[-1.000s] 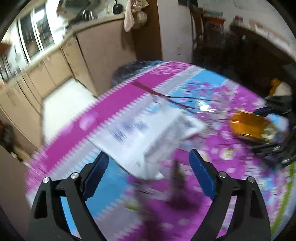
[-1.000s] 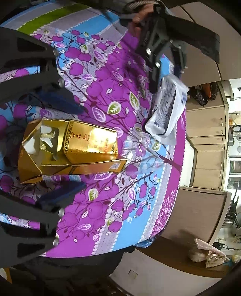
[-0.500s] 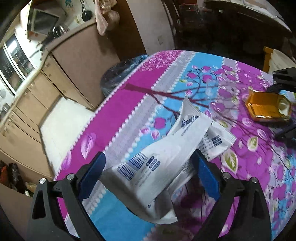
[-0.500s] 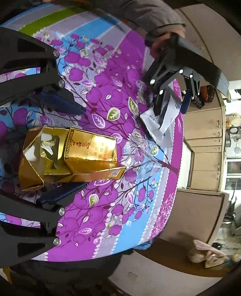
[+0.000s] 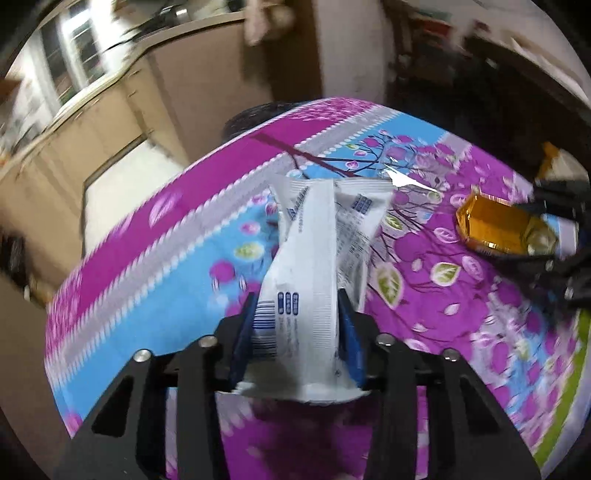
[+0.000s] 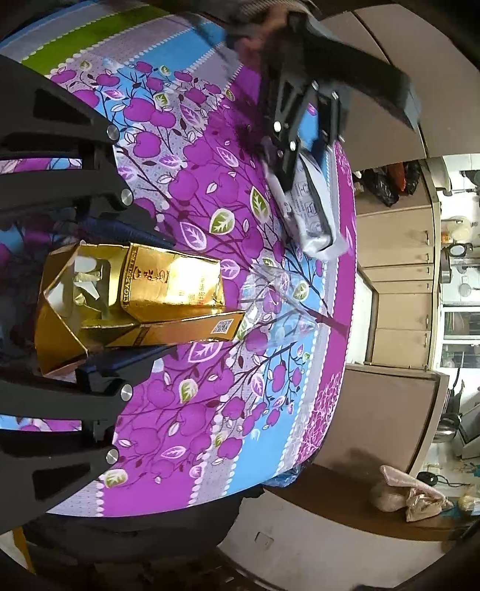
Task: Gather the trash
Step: 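Grasp the white packet with the left gripper while right grasps the gold box, then carry the white packet and gold box over the white bucket with both grippers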
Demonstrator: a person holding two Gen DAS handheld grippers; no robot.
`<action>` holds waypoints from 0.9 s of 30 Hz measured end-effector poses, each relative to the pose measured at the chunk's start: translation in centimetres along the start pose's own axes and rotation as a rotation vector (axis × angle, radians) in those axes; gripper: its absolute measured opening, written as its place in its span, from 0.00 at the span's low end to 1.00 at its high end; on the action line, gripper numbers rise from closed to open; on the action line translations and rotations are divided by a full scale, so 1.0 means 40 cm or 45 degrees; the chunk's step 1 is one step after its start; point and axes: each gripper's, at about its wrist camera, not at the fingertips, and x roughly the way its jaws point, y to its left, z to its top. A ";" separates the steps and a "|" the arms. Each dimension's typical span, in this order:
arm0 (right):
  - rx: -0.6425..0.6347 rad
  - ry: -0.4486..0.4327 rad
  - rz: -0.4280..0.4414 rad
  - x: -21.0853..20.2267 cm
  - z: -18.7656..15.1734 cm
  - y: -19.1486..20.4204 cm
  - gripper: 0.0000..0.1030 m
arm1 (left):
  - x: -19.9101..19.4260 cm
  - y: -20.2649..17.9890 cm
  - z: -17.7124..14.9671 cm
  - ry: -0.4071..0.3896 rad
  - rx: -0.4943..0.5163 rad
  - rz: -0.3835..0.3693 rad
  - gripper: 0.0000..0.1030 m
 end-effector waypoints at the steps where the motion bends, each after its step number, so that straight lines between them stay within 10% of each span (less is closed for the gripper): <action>1: 0.011 0.004 -0.003 -0.006 -0.005 0.004 0.48 | -0.009 -0.006 -0.011 0.004 -0.052 0.022 0.37; 10: 0.218 0.009 0.038 -0.131 -0.091 0.025 0.48 | -0.136 -0.170 -0.086 -0.058 -0.255 0.173 0.34; 27: 0.436 -0.126 -0.147 -0.549 -0.281 -0.067 0.48 | -0.317 -0.519 -0.034 -0.250 -0.113 0.191 0.33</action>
